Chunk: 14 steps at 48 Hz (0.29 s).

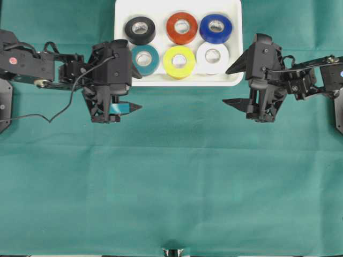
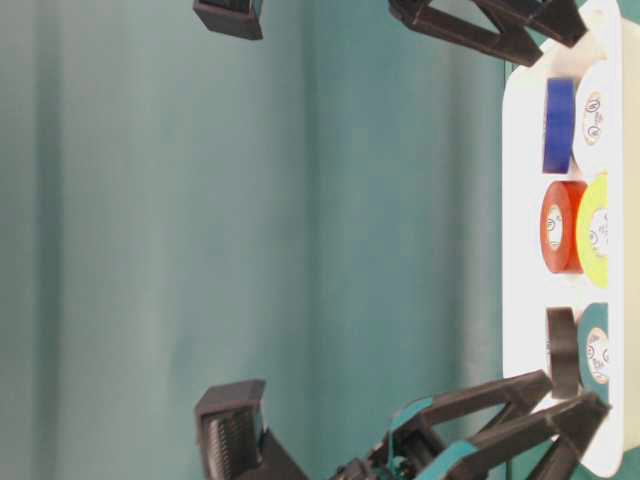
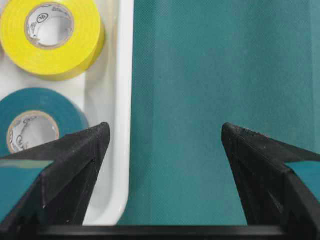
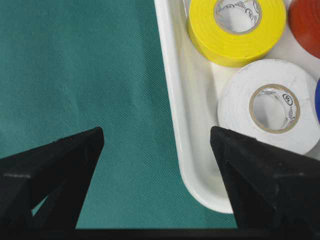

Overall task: Put the tape alternately from left to right into the white case.
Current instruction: 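Open the left gripper to drop the black roll, withdraw left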

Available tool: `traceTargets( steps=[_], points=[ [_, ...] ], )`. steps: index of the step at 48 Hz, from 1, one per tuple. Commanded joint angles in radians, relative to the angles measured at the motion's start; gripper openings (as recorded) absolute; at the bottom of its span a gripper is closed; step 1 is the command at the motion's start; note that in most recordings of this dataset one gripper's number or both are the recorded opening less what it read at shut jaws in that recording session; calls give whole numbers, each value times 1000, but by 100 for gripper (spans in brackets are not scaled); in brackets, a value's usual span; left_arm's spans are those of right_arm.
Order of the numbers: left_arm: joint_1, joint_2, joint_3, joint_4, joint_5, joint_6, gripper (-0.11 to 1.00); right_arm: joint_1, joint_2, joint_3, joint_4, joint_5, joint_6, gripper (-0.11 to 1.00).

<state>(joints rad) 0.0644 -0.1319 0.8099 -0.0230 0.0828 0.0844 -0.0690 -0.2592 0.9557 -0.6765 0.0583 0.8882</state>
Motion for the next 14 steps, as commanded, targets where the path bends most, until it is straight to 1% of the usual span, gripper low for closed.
traceTargets(
  steps=[1, 14],
  points=[
    [-2, -46, 2, -2, -8, 2, 93, 2, -38, 2, 0, -3, 0, 67],
    [-3, -130, 58, -2, -8, 2, 93, 2, -135, 55, 0, -8, 2, 67]
  ],
)
